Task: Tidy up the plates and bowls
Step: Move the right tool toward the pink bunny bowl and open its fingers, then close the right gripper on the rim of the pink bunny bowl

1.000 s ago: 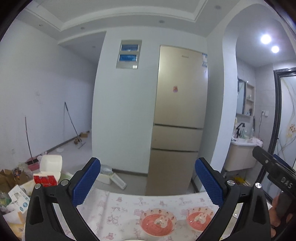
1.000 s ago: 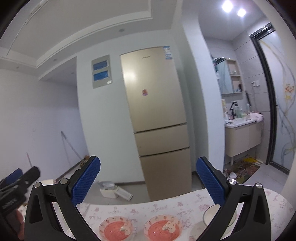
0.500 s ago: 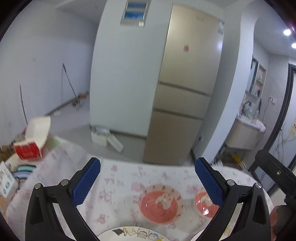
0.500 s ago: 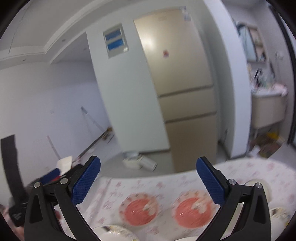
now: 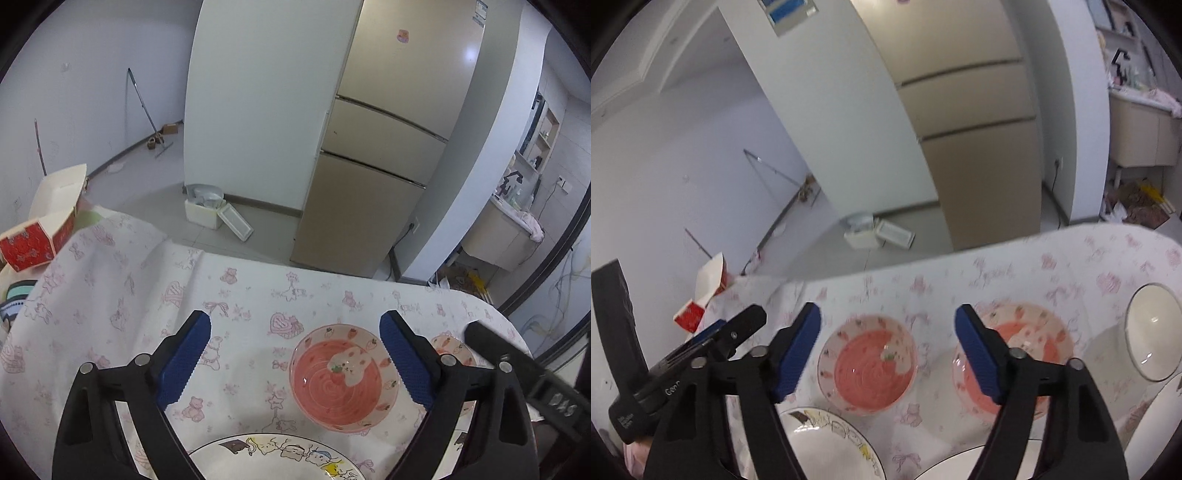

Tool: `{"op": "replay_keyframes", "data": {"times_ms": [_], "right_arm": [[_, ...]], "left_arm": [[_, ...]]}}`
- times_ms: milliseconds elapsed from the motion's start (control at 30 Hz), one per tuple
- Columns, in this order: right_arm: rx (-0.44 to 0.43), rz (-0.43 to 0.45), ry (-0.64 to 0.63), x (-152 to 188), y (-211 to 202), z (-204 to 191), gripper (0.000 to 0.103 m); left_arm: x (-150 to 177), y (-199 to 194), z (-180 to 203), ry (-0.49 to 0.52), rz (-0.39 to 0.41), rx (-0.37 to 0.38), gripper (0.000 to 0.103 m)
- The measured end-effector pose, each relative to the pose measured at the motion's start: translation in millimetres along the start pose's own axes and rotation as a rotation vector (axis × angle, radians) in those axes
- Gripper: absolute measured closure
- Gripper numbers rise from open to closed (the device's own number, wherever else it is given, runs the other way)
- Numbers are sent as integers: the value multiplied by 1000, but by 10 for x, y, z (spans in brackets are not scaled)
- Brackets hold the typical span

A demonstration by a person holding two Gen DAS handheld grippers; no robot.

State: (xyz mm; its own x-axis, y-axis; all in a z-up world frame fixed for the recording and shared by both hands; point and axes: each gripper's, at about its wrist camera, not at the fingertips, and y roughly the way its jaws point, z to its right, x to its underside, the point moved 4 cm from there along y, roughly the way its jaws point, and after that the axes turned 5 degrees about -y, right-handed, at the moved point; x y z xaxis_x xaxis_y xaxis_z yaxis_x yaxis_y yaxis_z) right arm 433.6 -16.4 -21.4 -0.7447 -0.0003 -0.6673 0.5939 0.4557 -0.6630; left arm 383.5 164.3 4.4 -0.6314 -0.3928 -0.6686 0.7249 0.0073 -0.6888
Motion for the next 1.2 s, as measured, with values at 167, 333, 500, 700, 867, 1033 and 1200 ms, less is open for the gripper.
{"op": "replay_keyframes", "data": {"times_ms": [167,333,500,700,867,1033,1200], "right_arm": [[-7,-75,6,100,224,1,48],[-25,-132,57,190,436,68,61],[-37,-196,83,292,660,106,68],[6,-232,44,365,761,67,78],[54,-237,29,360,765,114,78],[52,-279,33,415,863,151,78],[43,-326,48,504,999,178,79]], "left_arm": [[20,112,-49,-12,-38,-17,9],[72,312,-180,-80,-127,-1,21],[145,450,-156,-68,-167,9,24],[205,549,-150,-96,-187,4,25],[231,622,-159,-99,-214,14,37],[314,756,-153,-106,-274,32,40],[418,884,-111,-89,-326,32,56]]}}
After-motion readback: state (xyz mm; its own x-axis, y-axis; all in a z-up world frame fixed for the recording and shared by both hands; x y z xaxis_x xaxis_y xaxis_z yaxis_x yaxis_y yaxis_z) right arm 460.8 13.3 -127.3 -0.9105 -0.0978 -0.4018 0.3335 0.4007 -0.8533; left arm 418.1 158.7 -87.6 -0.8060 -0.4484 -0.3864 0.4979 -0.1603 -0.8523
